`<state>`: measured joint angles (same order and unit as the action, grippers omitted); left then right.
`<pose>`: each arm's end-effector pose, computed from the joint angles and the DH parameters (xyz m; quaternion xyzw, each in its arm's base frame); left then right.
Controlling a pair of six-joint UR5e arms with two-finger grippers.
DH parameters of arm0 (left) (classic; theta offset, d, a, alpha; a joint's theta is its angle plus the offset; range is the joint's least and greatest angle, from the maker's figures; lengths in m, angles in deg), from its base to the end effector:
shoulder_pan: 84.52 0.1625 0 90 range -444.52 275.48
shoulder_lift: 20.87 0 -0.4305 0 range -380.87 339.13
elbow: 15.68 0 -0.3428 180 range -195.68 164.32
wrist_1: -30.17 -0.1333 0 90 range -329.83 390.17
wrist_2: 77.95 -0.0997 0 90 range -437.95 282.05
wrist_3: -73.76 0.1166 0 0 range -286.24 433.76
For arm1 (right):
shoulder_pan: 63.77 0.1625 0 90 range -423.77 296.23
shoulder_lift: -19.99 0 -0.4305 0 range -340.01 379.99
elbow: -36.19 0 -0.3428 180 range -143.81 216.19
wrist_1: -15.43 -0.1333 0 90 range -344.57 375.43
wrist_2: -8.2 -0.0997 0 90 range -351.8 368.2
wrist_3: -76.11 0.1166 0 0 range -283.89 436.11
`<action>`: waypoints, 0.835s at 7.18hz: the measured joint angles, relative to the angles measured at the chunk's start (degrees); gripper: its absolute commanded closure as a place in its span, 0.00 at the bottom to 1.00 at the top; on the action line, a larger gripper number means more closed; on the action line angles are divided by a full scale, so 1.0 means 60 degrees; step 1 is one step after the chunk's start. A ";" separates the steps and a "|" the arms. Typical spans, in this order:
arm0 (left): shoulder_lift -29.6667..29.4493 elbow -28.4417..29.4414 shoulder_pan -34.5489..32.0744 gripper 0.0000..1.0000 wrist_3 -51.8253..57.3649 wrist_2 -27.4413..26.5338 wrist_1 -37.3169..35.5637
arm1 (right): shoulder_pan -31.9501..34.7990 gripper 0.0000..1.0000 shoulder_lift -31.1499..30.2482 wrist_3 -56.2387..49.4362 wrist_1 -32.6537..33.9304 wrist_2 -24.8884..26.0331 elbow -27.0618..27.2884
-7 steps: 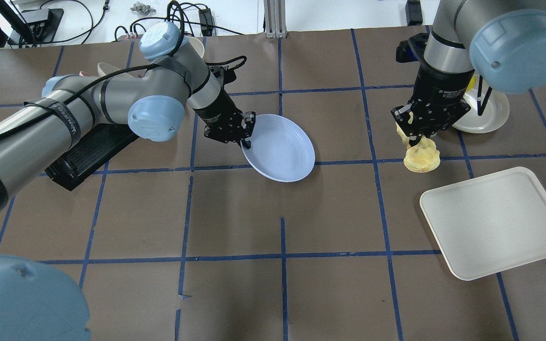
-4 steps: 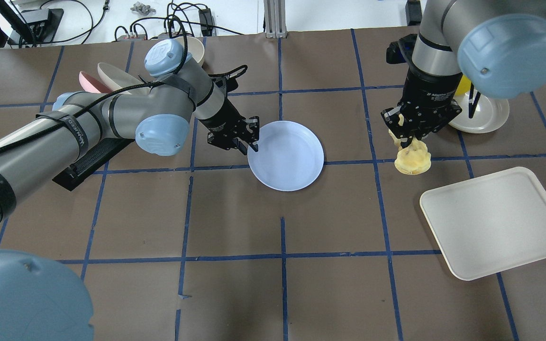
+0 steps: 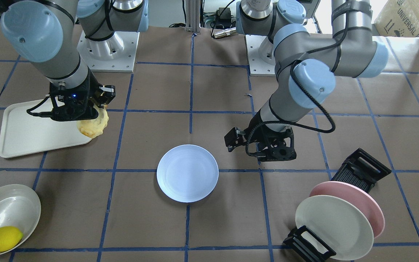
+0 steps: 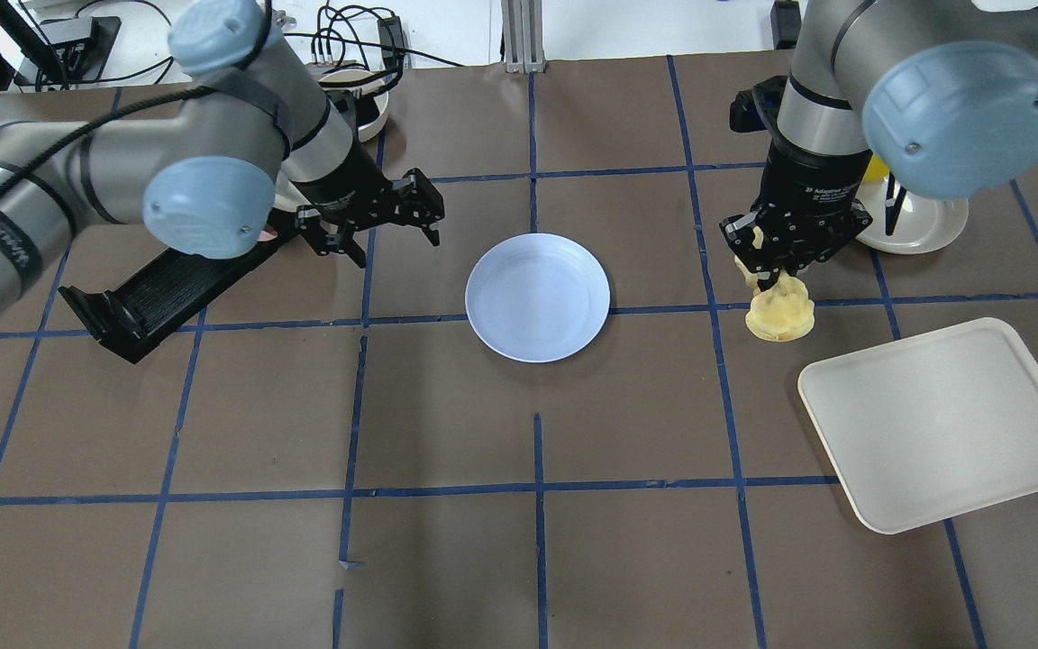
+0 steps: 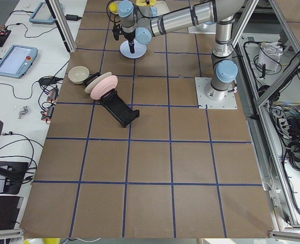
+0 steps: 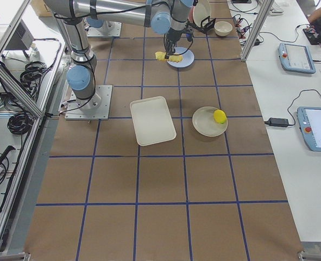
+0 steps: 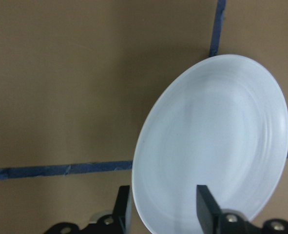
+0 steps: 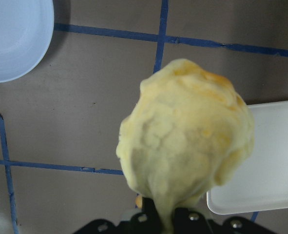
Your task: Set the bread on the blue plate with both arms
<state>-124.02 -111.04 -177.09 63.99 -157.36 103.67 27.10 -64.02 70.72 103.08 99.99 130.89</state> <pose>-0.1778 -0.5112 0.3548 0.0641 -0.9935 -0.0273 0.0899 0.1365 -0.4506 0.3910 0.0560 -0.9918 -0.1141 0.0110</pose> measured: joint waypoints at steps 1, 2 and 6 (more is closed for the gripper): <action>0.0506 0.0227 0.0105 0.00 0.0355 -0.0668 0.0791 | 0.0264 0.85 0.0137 0.0252 0.0361 0.0017 0.0074; 0.0986 0.0413 0.0159 0.00 0.0776 -0.1213 0.1449 | 0.0917 0.84 0.0501 0.0508 0.1062 0.0181 0.0099; 0.1911 0.1212 0.0547 0.01 0.1614 -0.2067 0.3216 | 0.3067 0.81 0.3420 0.1589 0.4669 0.0593 -0.0520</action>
<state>-112.55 -103.77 -173.81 73.67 -169.76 122.97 45.50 -43.50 80.25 131.09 103.55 127.77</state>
